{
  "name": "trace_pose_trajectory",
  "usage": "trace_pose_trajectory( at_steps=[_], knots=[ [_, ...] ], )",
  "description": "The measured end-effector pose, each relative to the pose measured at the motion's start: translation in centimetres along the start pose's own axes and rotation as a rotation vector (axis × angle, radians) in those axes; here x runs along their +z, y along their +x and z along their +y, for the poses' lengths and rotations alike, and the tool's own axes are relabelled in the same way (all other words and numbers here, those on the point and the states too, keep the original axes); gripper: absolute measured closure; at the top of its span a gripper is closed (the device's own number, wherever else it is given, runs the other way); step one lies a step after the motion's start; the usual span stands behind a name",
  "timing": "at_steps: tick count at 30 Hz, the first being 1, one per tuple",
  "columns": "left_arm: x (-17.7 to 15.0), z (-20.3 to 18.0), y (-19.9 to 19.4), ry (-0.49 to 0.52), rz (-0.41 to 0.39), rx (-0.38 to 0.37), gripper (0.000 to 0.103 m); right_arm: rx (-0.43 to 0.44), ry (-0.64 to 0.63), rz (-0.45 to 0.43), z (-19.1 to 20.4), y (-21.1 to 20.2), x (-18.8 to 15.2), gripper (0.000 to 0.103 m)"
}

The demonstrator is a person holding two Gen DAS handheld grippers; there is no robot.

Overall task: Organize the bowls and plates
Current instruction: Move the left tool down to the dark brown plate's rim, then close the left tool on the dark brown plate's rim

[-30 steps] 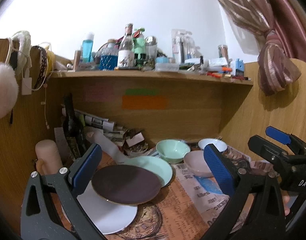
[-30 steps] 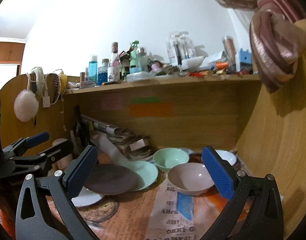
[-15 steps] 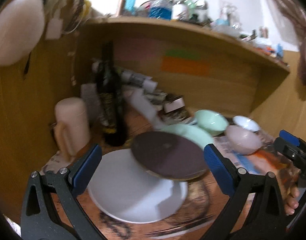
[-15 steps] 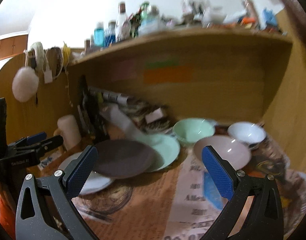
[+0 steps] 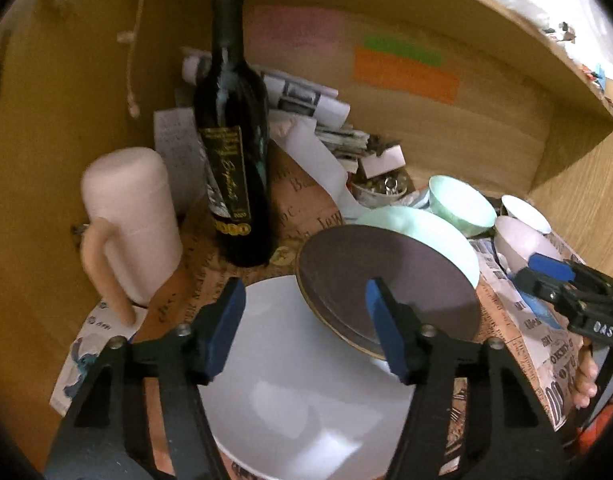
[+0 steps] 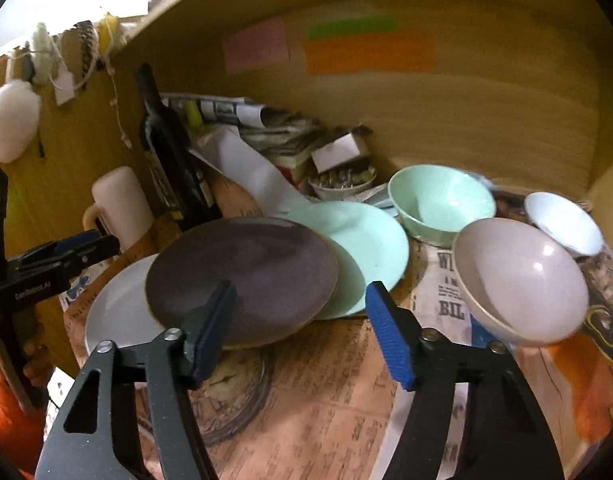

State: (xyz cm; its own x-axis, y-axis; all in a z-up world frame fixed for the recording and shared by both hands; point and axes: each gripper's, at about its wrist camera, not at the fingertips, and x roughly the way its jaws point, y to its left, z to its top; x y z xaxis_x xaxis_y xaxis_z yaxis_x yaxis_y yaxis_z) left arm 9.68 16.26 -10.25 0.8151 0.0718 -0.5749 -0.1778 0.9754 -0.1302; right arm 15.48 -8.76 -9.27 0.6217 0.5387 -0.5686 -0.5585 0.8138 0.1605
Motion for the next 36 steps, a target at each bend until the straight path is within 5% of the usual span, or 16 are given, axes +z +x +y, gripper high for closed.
trace_pose_trajectory(
  at_steps=[7, 16, 25, 36],
  knots=[
    [0.5, 0.9, 3.7, -0.027, 0.110, -0.037, 0.059, -0.003, -0.020, 0.099, -1.0, 4.0, 1.7, 0.050],
    [0.4, 1.2, 6.8, -0.047, 0.206, -0.054, 0.061, 0.008, 0.022, 0.256, -3.0, 9.2, 2.1, 0.063],
    [0.6, 1.9, 8.0, -0.094, 0.256, -0.087, 0.066, 0.049, 0.060, 0.312, -3.6, 11.2, 2.2, 0.073],
    [0.7, 1.2, 8.0, -0.092, 0.272, -0.134, 0.083, 0.114, 0.092, 0.331, -3.5, 12.3, 2.2, 0.078]
  ],
)
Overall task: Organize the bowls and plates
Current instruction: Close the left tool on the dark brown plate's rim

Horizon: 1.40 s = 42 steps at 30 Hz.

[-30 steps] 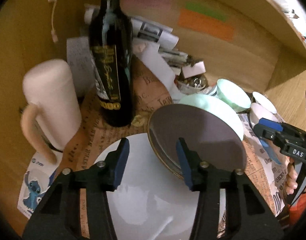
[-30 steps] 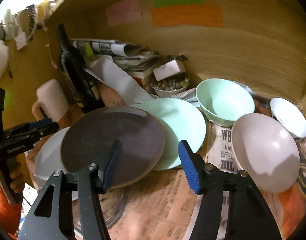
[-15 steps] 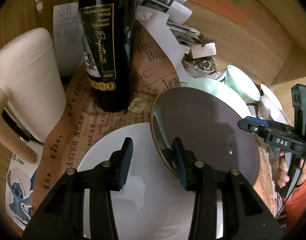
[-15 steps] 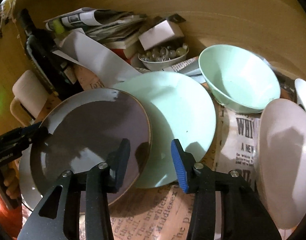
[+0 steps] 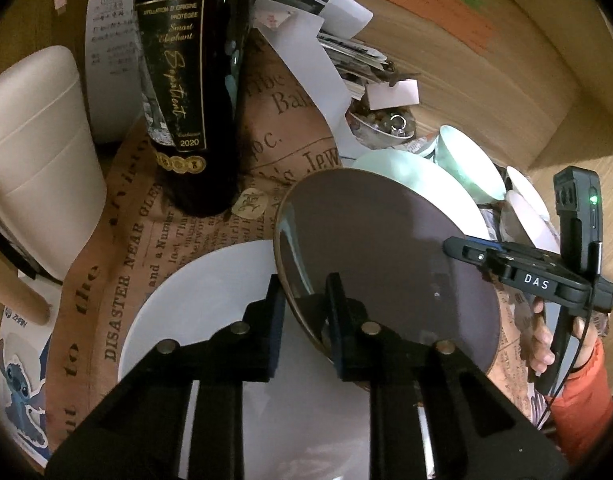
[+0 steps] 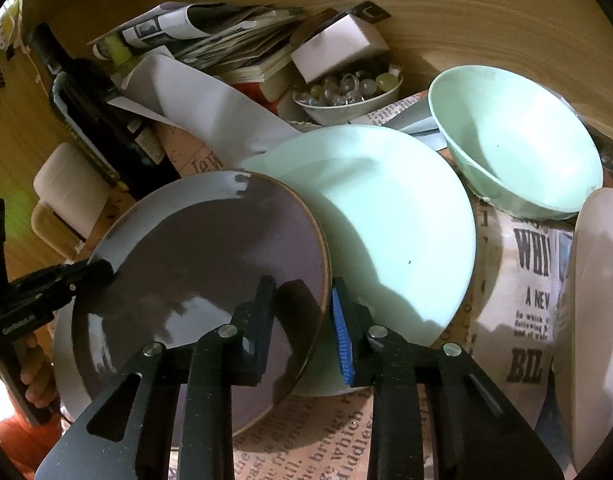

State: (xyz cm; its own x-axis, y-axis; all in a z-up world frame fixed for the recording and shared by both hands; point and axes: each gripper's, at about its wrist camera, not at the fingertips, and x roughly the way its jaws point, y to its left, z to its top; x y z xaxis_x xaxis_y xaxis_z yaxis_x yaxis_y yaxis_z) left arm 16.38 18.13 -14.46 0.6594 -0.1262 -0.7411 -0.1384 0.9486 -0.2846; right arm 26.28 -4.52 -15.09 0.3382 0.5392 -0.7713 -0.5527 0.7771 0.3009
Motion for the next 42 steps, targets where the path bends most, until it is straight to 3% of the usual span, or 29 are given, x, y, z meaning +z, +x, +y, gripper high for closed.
trace_pose_trajectory(
  at_steps=[12, 20, 42],
  knots=[
    [-0.3, -0.5, -0.4, 0.000, -0.017, 0.051, 0.083, -0.033, -0.003, -0.023, 0.7, -1.0, -0.5, 0.080],
    [-0.9, -1.9, -1.6, 0.029, -0.071, 0.088, 0.083, -0.039, -0.007, -0.046, 1.0, -2.2, -1.3, 0.080],
    [-3.1, -6.6, -4.2, 0.069, -0.121, 0.055, 0.083, -0.075, 0.026, -0.122, 0.3, -8.2, -4.8, 0.080]
  ],
)
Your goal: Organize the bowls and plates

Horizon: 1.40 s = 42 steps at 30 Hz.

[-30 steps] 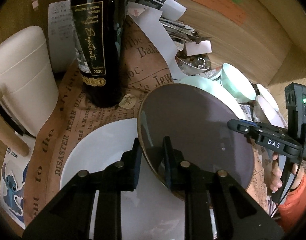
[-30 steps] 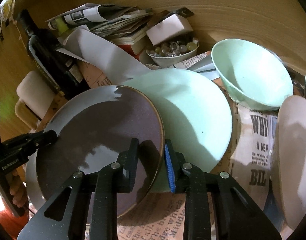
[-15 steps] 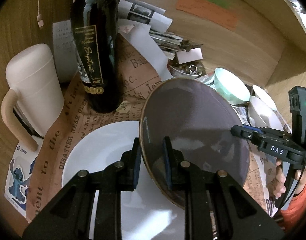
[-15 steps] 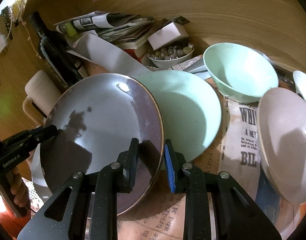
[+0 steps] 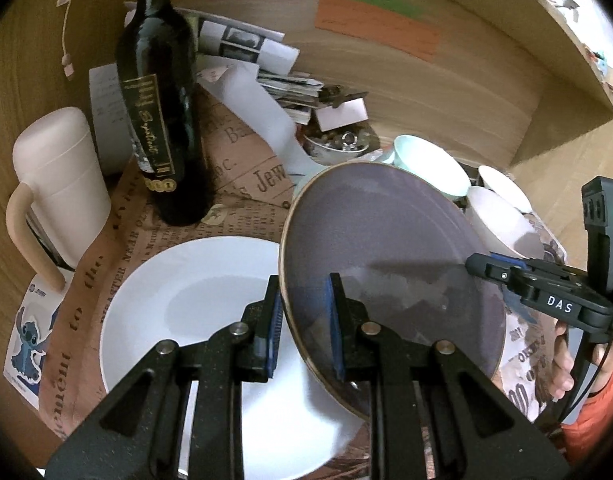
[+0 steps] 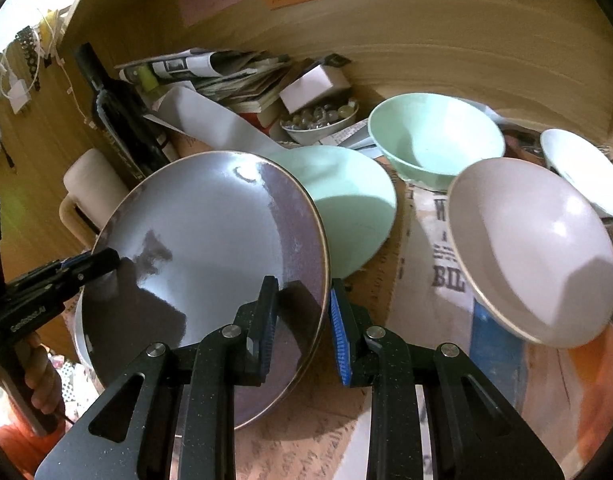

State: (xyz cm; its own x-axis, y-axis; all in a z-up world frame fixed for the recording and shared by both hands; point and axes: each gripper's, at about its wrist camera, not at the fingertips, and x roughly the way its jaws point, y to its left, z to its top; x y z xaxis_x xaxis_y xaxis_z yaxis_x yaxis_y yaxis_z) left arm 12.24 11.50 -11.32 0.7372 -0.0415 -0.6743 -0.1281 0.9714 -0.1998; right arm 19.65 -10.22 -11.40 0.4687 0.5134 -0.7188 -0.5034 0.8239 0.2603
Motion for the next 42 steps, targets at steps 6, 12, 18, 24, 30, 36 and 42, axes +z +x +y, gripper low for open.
trace_pose_trajectory(
  at_steps=[6, 12, 18, 24, 30, 36, 42],
  knots=[
    [-0.4, -1.4, -0.6, 0.014, -0.009, -0.012, 0.083, -0.014, 0.001, -0.016, -0.6, -1.7, -0.9, 0.080],
    [-1.1, -3.2, -1.0, 0.036, -0.011, -0.028, 0.083, -0.022, 0.026, -0.037, -1.8, -3.3, -1.8, 0.080],
    [-1.6, -4.7, -0.9, 0.051, -0.005, -0.046, 0.083, -0.032, 0.056, -0.047, -2.9, -4.5, -2.8, 0.080],
    [-2.3, -5.7, -0.1, 0.050, 0.013, -0.058, 0.083, -0.048, 0.075, -0.048, -3.6, -5.3, -3.9, 0.080],
    [-2.8, -6.4, 0.8, 0.056, 0.039, -0.076, 0.083, -0.060, 0.099, -0.042, -4.4, -5.5, -4.9, 0.080],
    [-3.7, -7.2, 1.9, 0.066, 0.068, -0.092, 0.083, -0.070, 0.123, -0.030, -5.4, -5.7, -5.9, 0.080],
    [-4.4, -8.0, 3.0, 0.078, 0.102, -0.111, 0.083, -0.084, 0.147, -0.011, -6.5, -5.7, -6.9, 0.080]
  ],
)
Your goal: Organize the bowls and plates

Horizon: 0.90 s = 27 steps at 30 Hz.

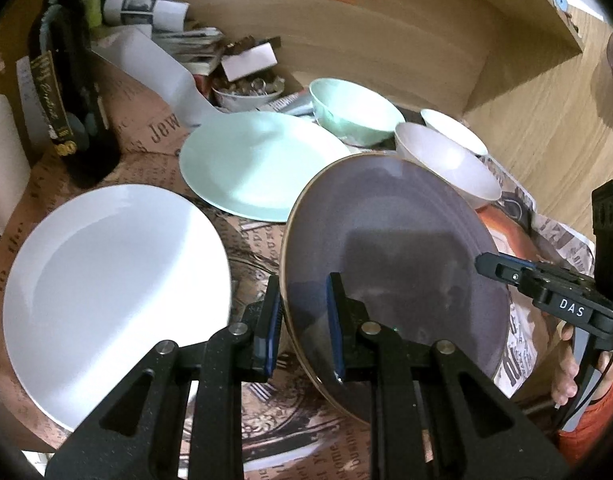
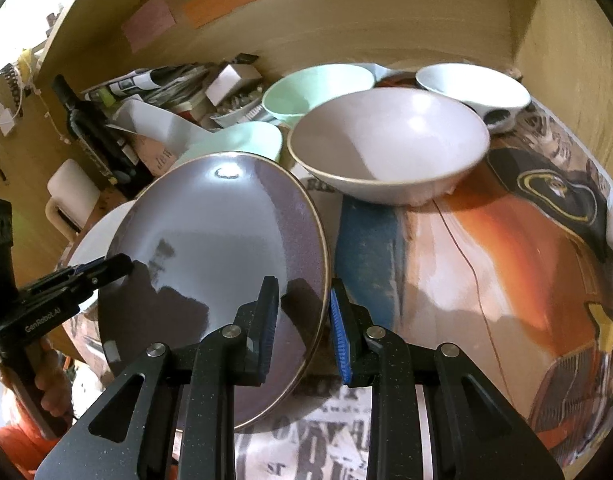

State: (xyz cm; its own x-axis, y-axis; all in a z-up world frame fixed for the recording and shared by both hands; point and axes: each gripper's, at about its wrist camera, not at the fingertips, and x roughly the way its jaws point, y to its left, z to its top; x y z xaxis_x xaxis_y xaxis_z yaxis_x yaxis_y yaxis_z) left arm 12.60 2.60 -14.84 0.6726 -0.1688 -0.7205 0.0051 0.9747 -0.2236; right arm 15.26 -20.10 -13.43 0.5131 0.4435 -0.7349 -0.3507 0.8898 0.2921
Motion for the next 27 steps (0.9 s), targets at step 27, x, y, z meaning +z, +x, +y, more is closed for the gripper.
trace_pose_trajectory(
  at_steps=[27],
  knots=[
    [-0.2, -1.4, 3.2, 0.040, 0.057, -0.037, 0.077, -0.057, 0.001, 0.023, -2.1, 0.9, -0.8, 0.077]
  ],
)
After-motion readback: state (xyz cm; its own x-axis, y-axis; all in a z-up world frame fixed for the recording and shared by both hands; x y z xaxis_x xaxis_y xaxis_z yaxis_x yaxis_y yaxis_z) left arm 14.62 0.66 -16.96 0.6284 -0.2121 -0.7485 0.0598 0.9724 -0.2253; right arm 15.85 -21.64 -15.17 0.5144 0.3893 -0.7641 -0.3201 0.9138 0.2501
